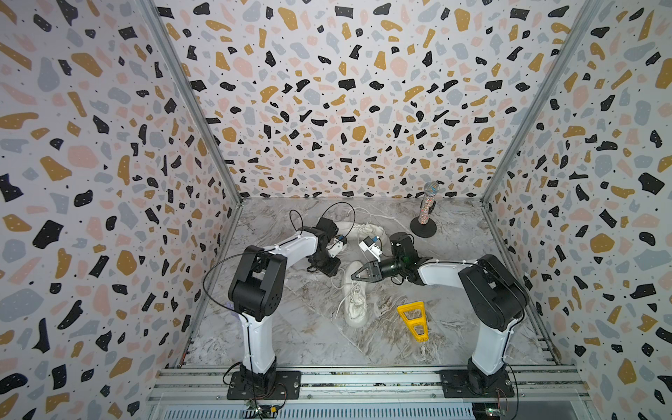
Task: Tie the shoes
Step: Wrap the shoelace around the shoelace.
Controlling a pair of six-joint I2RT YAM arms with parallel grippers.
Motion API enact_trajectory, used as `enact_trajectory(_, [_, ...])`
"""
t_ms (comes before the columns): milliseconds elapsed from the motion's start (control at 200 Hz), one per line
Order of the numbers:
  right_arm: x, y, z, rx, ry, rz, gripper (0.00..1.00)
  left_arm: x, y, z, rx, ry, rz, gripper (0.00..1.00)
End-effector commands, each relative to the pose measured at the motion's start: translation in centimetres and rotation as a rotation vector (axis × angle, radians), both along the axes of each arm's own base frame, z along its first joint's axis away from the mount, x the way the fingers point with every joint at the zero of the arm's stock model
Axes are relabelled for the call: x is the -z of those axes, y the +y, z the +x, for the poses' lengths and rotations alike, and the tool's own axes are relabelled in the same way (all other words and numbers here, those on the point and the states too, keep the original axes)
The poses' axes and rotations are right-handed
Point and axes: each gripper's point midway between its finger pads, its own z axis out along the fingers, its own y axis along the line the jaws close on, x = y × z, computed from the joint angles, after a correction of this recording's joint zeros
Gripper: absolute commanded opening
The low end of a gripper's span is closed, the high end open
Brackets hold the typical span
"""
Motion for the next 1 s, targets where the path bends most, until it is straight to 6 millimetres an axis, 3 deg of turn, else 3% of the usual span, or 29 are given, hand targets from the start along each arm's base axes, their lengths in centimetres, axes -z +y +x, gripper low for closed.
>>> enact_trajectory(0, [-1.7, 0.2, 0.5, -0.003, -0.051, 0.020, 0.00, 0.0, -0.1, 0.5, -0.003, 0.003, 0.012, 0.40])
enact_trajectory(200, [-1.6, 0.0, 0.5, -0.003, -0.061, 0.012, 0.00, 0.8, -0.4, 0.5, -0.008, 0.025, 0.005, 0.29])
enact_trajectory(385, [-1.4, -0.1, 0.4, 0.000, -0.062, -0.005, 0.00, 0.4, -0.6, 0.4, 0.001, 0.028, -0.013, 0.05])
enact_trajectory(436, [-1.5, -0.1, 0.4, 0.001, -0.064, -0.009, 0.00, -0.3, -0.5, 0.4, 0.002, 0.020, -0.030, 0.00])
enact_trajectory(616, [-1.6, -0.3, 0.9, 0.018, -0.067, -0.037, 0.00, -5.2, -0.4, -0.6, 0.024, -0.019, -0.204, 0.00])
enact_trajectory(751, [-1.7, -0.4, 1.4, 0.033, -0.052, -0.055, 0.00, -9.2, -0.9, -2.9, 0.108, -0.047, -0.373, 0.00])
enact_trajectory(876, [-1.6, -0.4, 1.9, 0.032, -0.039, -0.068, 0.00, -11.3, -1.8, -5.6, 0.193, -0.062, -0.482, 0.00])
enact_trajectory(991, [-1.3, -0.4, 2.1, 0.033, -0.032, -0.077, 0.00, -12.8, -2.3, -6.8, 0.223, -0.087, -0.554, 0.00])
